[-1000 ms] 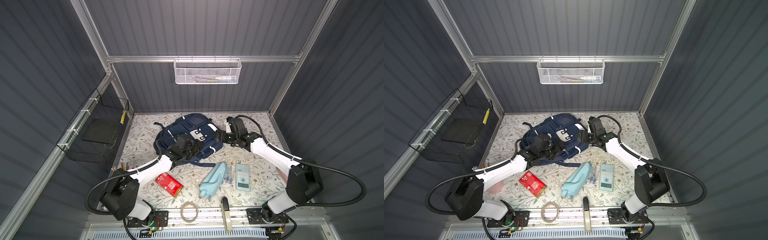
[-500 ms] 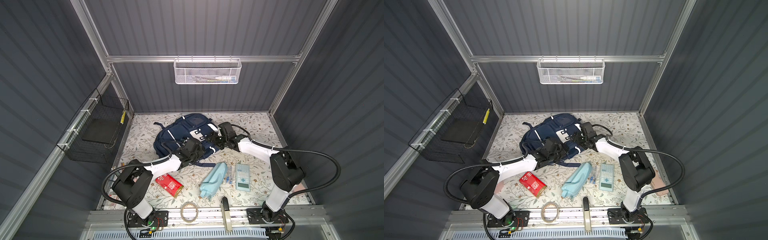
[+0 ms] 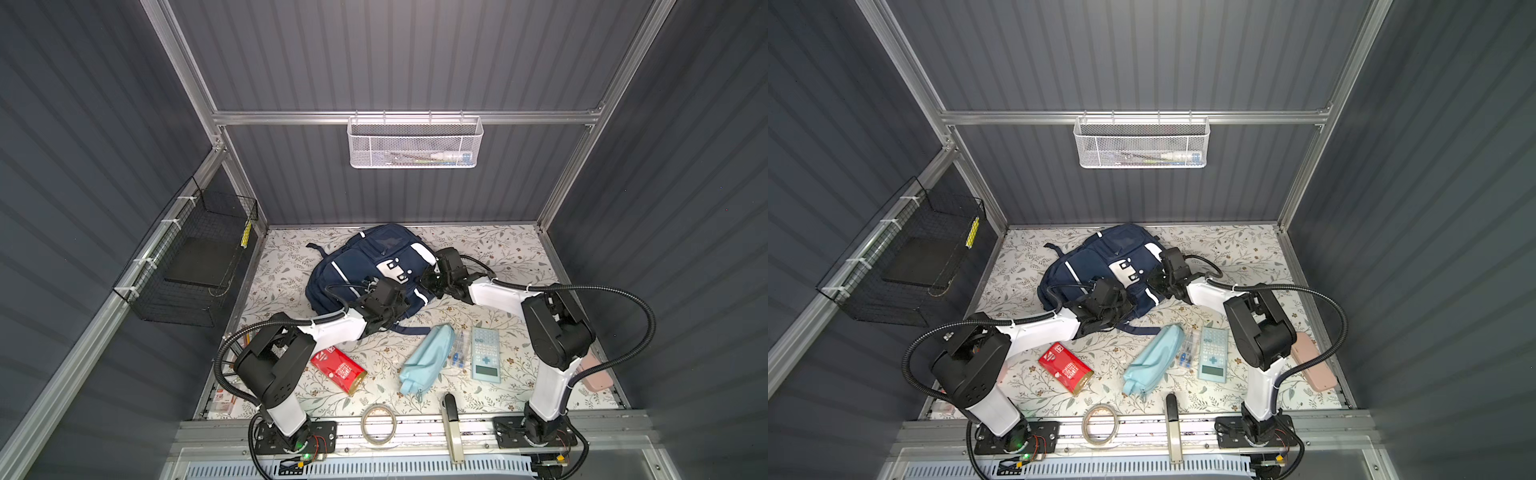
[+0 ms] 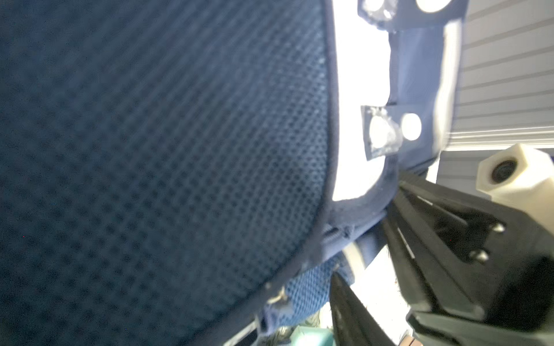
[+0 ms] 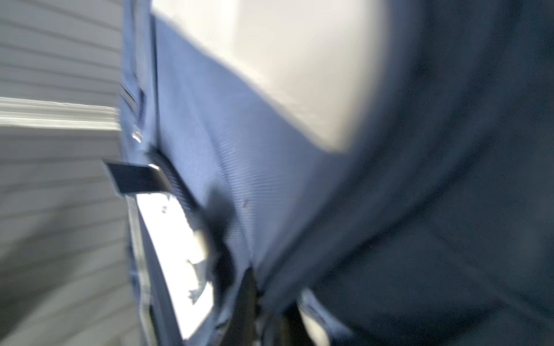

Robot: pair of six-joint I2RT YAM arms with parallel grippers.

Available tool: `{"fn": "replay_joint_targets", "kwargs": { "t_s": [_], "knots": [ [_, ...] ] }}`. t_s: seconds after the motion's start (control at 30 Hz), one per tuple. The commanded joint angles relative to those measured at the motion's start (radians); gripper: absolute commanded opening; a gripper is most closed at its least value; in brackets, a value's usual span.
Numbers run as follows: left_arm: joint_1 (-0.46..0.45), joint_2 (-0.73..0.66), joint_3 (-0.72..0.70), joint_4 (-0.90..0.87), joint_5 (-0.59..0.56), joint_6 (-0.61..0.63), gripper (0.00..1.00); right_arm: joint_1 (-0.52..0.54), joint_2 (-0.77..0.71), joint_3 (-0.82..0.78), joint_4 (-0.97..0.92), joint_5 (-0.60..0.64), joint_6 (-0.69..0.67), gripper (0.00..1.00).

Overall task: Pack books, pencil case, and school supplies into a backpack
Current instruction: Unzip the student bag at the center of the table.

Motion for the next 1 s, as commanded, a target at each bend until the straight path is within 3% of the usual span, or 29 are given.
{"fn": "replay_joint_targets", "kwargs": {
  "t_s": [0.0,0.17,0.23,0.37,0.43,0.6,0.97],
  "knots": [
    [0.005,0.026,-0.011,-0.018,-0.030,0.010,0.51,0.020,-0.011,-0.036,-0.022,-0.004,-0.016,0.00],
    [0.006,0.043,0.001,0.001,-0.029,0.011,0.48,0.044,-0.058,-0.028,-0.063,0.024,-0.040,0.00],
    [0.006,0.051,0.018,0.007,-0.020,0.016,0.32,0.048,-0.058,-0.033,-0.061,0.020,-0.036,0.00],
    [0.005,0.078,0.032,-0.015,-0.010,0.016,0.26,0.053,-0.057,-0.046,-0.047,0.015,-0.031,0.00],
    [0.005,0.080,0.019,0.005,-0.006,0.004,0.14,0.055,-0.057,-0.050,-0.047,0.017,-0.034,0.00],
    [0.007,0.011,0.010,-0.050,-0.023,0.025,0.01,0.032,-0.071,-0.063,-0.053,0.024,-0.048,0.00],
    [0.013,-0.170,-0.060,-0.208,-0.016,0.101,0.00,-0.044,-0.141,-0.049,-0.132,0.051,-0.106,0.00]
  ]
}}
